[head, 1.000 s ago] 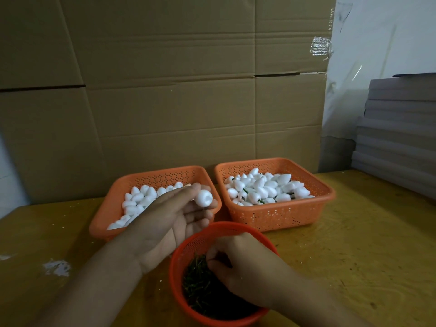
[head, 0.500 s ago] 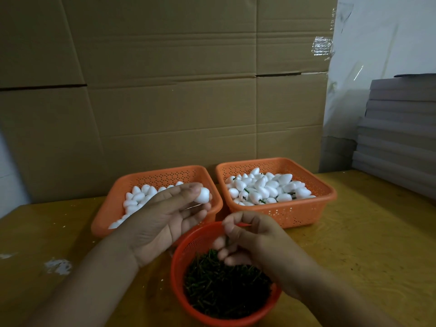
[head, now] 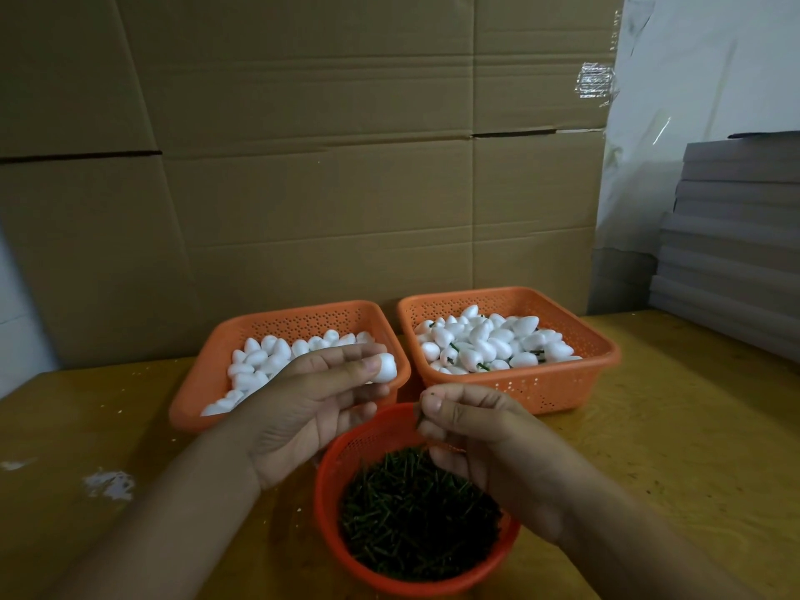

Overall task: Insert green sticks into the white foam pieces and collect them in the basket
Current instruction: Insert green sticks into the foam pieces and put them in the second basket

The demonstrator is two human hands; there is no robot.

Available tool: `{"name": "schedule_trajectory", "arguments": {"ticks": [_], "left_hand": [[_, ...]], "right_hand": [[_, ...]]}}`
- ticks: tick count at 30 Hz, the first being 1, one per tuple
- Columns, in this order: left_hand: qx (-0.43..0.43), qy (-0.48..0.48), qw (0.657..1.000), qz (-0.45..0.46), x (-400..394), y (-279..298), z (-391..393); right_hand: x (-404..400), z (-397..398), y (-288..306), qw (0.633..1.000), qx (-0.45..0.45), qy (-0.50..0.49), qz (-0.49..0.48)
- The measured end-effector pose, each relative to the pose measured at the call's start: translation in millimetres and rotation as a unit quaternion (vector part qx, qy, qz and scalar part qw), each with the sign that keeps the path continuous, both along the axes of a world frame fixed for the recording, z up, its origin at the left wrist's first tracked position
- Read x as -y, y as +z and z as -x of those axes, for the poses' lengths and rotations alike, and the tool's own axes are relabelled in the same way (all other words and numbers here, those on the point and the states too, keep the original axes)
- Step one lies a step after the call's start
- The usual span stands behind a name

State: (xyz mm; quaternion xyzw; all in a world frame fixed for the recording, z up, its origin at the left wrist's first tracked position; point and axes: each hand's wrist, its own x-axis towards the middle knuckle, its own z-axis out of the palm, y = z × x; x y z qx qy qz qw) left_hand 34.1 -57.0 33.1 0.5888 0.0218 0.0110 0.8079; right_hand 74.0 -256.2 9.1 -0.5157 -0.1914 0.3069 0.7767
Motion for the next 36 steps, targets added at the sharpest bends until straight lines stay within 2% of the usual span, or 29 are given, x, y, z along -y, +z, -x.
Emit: {"name": "schedule_trajectory", "arguments": {"ticks": [5, 10, 14, 22, 29, 36], "left_hand": [[-0.002, -0.030, 1.000, 0.003, -1.2, -1.1, 0.9], [0.004, -0.038, 0.999, 0.014, -0.9, -1.5, 1.9], [0.015, -0.030, 0.999, -0.027, 2.0, -2.3, 3.1], [0.028, -0.025, 0.996, -0.076, 7.3, -1.4, 5.7], [0.033, -0.032, 0.996, -0.080, 10.8, -1.0, 6.6], [0.034, -0.041, 0.995, -0.090, 14.0, -2.9, 7.9]], "right_hand": [[1.2, -3.1, 1.5, 0.997, -0.035, -0.026, -0.057], [0.4, -4.9, 0.1, 0.993, -0.025, -0.063, -0.092], [1.4, -3.3, 0.0, 0.989, -0.013, -0.097, -0.113], [2.2, 0.6, 0.1, 0.973, 0.086, -0.209, -0.038], [2.1, 1.7, -1.9, 0.972, 0.124, -0.202, 0.003], [-1.8, 6.1, -5.8, 0.969, 0.153, -0.192, 0.002]]}}
